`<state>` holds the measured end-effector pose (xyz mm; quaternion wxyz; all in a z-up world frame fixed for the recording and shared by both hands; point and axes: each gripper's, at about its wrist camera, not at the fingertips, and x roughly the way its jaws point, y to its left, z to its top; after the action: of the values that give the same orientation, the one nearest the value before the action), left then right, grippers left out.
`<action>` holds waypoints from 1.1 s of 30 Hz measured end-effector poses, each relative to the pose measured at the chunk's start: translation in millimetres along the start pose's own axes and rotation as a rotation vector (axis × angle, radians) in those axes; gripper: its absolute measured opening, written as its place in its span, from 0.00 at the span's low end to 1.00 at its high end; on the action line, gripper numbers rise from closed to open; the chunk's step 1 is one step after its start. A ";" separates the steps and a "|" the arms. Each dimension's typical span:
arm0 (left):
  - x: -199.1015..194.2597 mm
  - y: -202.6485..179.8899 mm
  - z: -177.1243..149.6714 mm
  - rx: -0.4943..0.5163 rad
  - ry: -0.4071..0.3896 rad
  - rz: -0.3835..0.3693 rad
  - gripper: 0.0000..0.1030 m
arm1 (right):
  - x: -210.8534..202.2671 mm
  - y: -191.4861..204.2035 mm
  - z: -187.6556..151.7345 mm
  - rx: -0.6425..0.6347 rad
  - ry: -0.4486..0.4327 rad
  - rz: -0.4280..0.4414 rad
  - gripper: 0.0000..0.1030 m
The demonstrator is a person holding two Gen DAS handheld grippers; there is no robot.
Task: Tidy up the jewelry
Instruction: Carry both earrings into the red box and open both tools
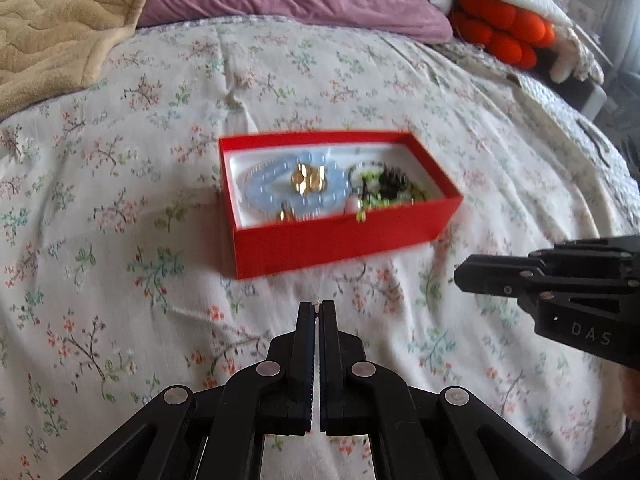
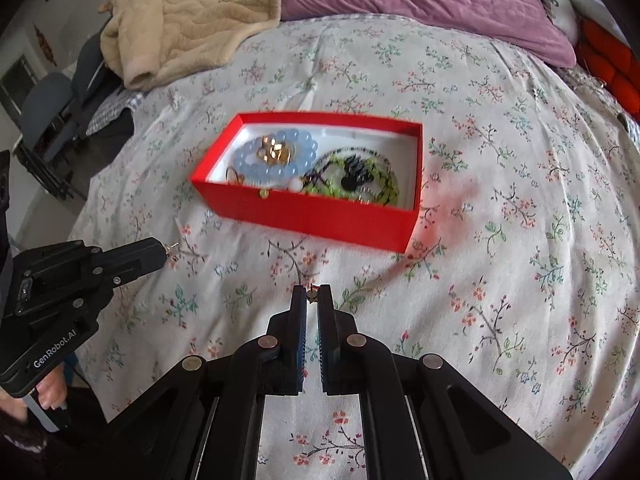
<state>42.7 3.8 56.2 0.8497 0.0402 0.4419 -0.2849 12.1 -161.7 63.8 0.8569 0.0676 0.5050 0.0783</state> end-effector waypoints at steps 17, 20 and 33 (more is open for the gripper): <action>30.5 11.1 55.1 -0.167 -0.012 -0.023 0.00 | 2.7 -27.3 55.4 0.199 -0.020 0.059 0.05; 42.9 14.8 60.4 -0.191 -0.001 0.005 0.00 | 11.1 -28.9 62.1 0.222 -0.011 0.066 0.05; 69.7 18.6 72.9 -0.236 0.027 0.060 0.00 | 35.6 -45.9 78.3 0.294 0.016 0.093 0.07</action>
<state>136.6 -35.2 43.1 0.8505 -0.0433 0.4825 -0.2049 100.8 -202.3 62.1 0.8293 0.2149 0.5140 0.0436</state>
